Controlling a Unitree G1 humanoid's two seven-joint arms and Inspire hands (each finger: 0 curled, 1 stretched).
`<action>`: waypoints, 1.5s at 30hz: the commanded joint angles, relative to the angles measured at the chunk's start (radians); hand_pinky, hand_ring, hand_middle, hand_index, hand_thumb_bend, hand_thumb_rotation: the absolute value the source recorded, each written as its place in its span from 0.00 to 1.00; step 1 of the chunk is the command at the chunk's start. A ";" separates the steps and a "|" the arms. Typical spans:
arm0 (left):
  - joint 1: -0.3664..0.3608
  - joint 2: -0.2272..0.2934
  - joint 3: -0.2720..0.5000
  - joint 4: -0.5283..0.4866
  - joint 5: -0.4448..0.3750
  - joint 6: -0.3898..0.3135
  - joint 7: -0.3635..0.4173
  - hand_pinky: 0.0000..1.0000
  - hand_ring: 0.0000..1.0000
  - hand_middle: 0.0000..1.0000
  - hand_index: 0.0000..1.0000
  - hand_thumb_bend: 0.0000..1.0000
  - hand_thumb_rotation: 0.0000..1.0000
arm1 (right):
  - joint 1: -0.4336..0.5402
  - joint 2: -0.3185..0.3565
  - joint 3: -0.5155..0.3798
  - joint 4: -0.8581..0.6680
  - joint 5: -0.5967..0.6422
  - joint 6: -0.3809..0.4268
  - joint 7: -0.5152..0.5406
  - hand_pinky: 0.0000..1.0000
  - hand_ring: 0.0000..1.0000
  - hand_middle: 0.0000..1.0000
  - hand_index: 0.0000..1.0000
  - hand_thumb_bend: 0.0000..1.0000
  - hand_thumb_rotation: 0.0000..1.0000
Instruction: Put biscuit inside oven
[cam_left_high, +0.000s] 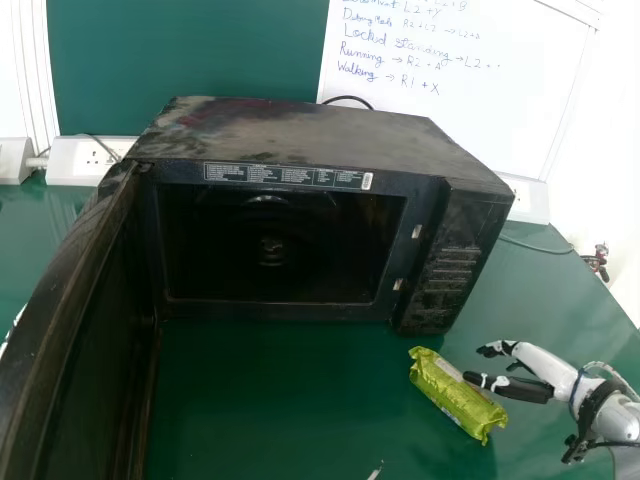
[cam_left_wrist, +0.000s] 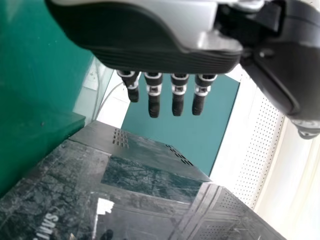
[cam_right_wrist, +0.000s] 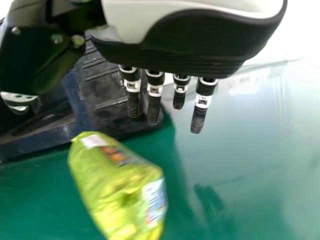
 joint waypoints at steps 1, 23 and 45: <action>0.025 -0.015 -0.010 0.006 -0.005 0.008 0.002 0.91 0.96 0.99 0.98 1.00 0.58 | 0.002 -0.029 0.010 -0.001 -0.019 -0.006 -0.020 0.84 0.87 0.90 0.91 1.00 0.43; 0.042 -0.033 -0.017 -0.016 -0.004 0.005 0.000 0.91 0.95 0.99 0.98 1.00 0.57 | -0.009 -0.077 0.073 -0.040 -0.174 0.035 -0.080 0.93 0.90 0.92 0.91 1.00 0.52; 0.052 -0.064 -0.034 -0.027 0.009 -0.009 0.009 0.89 0.95 0.99 0.97 1.00 0.58 | 0.062 0.036 0.103 -0.324 -0.374 0.392 -0.183 0.96 0.90 0.92 0.89 1.00 0.53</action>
